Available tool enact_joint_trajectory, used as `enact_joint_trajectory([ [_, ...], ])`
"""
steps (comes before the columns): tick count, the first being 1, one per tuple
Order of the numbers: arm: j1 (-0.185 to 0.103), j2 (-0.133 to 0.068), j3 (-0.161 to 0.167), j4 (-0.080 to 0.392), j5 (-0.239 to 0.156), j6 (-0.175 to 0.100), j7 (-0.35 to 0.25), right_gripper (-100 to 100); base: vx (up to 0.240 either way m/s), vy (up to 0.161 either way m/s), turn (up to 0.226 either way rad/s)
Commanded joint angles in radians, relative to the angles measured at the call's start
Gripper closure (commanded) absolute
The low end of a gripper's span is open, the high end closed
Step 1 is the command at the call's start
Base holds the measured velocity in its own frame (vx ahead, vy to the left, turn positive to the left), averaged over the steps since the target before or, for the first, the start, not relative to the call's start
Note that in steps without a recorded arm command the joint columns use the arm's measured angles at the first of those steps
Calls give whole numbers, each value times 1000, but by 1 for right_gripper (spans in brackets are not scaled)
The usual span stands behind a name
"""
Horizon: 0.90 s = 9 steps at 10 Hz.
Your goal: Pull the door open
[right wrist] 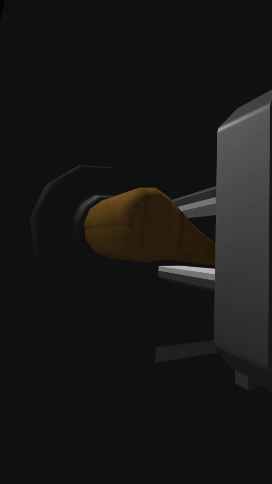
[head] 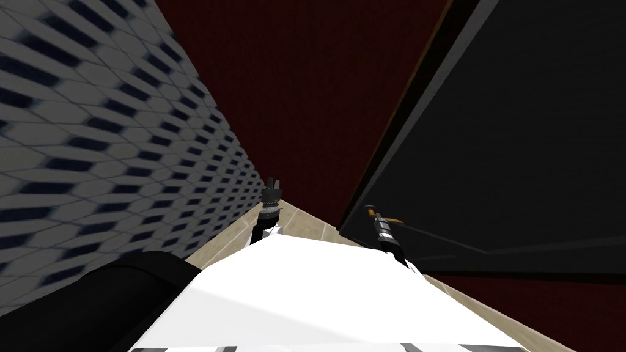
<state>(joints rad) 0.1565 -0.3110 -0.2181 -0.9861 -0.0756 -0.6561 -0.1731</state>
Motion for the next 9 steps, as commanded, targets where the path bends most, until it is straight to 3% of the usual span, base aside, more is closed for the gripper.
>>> enact_joint_trajectory([
  [1, 19, -10, 19, -5, 6, -13, -19, 100, -214, -56, 143],
  [7, 69, -66, 71, -11, 22, -72, -90, 100, -219, -50, 150],
  [8, 63, -59, 68, -6, 21, -64, -84, 100, -104, -23, 35],
  [9, 82, -72, 81, -6, 26, -87, -102, 100, -125, -6, 150],
])
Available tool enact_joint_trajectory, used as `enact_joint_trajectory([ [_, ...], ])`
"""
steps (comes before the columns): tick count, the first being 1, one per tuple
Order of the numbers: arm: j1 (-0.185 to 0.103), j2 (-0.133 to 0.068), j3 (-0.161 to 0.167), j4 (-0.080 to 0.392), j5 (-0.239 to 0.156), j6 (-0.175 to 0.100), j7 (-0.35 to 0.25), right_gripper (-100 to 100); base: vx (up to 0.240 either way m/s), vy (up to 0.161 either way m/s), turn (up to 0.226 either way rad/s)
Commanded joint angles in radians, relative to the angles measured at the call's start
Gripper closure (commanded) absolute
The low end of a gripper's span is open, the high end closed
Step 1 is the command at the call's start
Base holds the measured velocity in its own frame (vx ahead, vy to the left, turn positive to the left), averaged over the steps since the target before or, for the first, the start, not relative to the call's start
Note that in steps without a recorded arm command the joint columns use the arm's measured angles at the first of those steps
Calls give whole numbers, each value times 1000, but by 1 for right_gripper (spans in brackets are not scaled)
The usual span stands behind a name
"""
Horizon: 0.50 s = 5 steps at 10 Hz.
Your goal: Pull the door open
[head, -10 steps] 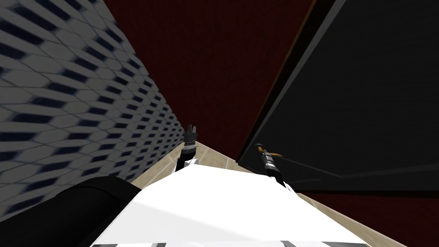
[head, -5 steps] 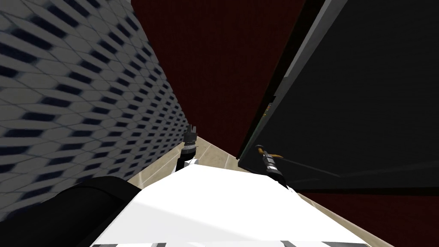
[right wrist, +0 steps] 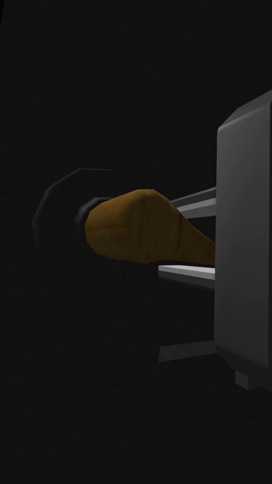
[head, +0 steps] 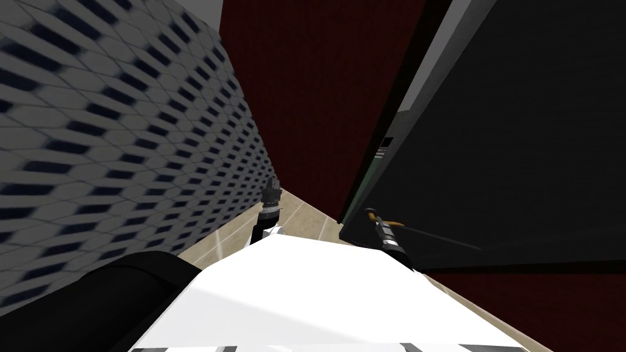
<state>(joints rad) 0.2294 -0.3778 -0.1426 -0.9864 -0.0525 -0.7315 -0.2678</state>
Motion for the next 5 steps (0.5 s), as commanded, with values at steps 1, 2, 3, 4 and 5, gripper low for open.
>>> enact_joint_trajectory([
  [1, 13, -8, 8, -6, 4, -18, -12, 100, -179, -37, 116],
  [2, 23, -17, 14, -6, 6, -31, -21, 100, -184, -39, 118],
  [3, 33, -26, 20, -7, 8, -45, -31, 100, -224, -21, 126],
  [4, 49, -39, 29, -7, 12, -67, -46, 100, -252, -65, 154],
  [5, 59, -48, 35, -8, 14, -80, -55, 100, -241, -70, 182],
])
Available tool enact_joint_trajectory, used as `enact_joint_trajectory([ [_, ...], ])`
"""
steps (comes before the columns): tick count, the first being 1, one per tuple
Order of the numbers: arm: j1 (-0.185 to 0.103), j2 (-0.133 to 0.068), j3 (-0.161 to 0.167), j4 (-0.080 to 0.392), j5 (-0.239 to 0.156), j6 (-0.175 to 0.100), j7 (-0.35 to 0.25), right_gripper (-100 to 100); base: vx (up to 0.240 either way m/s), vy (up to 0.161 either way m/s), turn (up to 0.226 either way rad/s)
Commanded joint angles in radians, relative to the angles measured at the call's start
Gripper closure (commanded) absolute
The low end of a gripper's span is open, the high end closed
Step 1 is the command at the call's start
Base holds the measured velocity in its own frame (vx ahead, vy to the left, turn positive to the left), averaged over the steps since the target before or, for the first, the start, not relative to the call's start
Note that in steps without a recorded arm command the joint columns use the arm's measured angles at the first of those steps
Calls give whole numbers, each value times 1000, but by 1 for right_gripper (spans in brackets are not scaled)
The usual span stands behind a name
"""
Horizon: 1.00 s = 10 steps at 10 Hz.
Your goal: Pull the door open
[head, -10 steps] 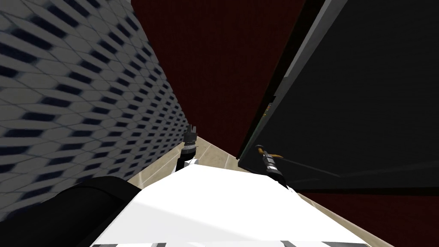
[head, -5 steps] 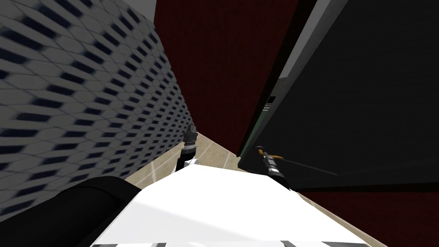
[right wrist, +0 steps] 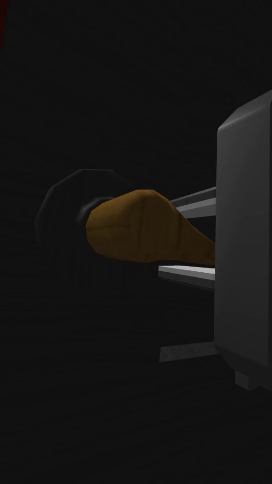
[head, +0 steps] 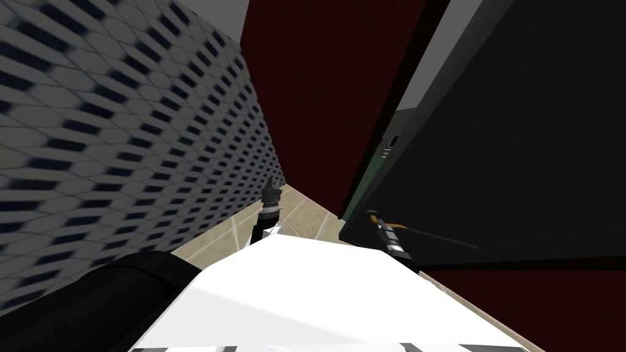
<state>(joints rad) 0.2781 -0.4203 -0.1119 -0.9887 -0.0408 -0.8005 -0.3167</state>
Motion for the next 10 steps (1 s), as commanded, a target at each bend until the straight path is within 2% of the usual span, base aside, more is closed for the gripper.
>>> enact_joint_trajectory([
  [1, 22, -16, 12, -6, 5, -28, -18, 100, -261, -55, 150],
  [2, 32, -25, 18, -7, 8, -41, -27, 100, -259, -57, 117],
  [3, 20, -17, 16, 3, 7, -33, -19, 100, -113, -21, 22],
  [4, 36, -32, 26, 19, 12, -71, -38, 100, -170, -33, 167],
  [5, 39, -36, 28, 22, 13, -80, -42, 100, -229, -48, 155],
  [10, 74, -79, 46, 57, 25, -172, -85, 100, -177, -47, 116],
])
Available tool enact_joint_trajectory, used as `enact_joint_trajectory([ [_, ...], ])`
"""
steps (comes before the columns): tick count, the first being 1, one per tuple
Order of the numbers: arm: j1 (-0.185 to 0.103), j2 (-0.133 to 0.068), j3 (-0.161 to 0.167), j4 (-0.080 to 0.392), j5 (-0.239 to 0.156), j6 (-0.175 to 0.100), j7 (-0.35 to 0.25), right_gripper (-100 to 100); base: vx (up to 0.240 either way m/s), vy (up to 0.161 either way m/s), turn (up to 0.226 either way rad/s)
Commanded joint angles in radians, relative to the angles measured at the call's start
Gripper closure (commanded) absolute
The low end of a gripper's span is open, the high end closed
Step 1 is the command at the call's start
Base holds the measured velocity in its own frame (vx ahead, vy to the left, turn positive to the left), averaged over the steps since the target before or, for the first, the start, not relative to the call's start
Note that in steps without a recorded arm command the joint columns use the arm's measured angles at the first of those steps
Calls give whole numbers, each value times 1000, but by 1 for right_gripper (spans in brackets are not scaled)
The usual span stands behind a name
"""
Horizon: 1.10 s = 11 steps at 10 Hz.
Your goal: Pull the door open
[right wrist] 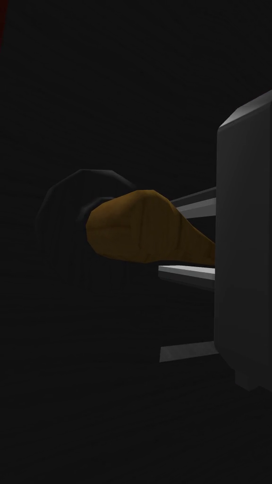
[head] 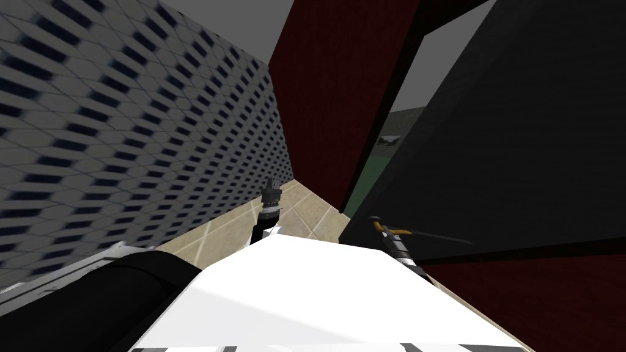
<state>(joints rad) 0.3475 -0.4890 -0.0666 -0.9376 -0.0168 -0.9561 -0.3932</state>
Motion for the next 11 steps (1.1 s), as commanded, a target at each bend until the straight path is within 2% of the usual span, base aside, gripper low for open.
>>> enact_joint_trajectory([
  [1, 10, -18, 4, 12, 3, -34, -16, 100, -208, -64, 127],
  [2, 15, -24, 6, 17, 5, -47, -22, 100, -168, -52, 112],
  [3, 14, -15, 8, 12, 5, -35, -16, 100, -67, -14, 20],
  [4, 17, -20, 13, 23, 8, -51, -23, 100, -140, -30, 156],
  [11, 19, -49, 22, 69, 14, -118, -46, 100, -210, -63, 154],
])
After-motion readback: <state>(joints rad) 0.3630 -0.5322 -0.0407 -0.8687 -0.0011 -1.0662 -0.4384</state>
